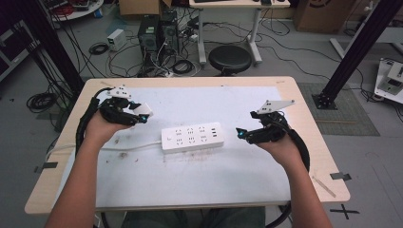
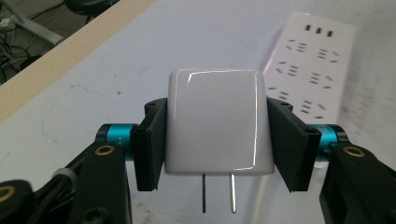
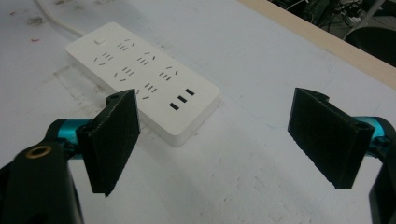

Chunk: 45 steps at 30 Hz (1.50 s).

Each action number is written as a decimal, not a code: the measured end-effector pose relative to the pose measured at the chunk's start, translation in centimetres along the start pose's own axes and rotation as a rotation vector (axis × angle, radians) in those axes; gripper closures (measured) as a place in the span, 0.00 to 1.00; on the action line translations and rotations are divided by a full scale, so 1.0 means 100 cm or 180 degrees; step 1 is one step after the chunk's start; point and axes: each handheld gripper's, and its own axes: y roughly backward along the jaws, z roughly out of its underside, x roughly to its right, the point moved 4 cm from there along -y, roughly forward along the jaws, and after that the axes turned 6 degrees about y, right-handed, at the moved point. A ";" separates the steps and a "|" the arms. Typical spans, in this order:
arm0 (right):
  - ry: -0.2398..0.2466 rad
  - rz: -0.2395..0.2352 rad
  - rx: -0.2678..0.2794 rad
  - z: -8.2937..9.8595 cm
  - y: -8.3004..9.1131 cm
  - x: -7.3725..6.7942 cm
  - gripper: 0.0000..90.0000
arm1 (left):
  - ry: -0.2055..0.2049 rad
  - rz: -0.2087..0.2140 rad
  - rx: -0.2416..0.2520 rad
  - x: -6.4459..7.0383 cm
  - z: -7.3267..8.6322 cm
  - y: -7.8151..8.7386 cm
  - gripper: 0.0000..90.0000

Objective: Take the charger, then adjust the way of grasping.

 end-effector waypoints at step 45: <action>-0.0258 -0.0987 0.0020 -0.008 -0.035 -0.078 0.19 | -0.1104 0.0589 0.0492 0.149 0.016 -0.041 0.47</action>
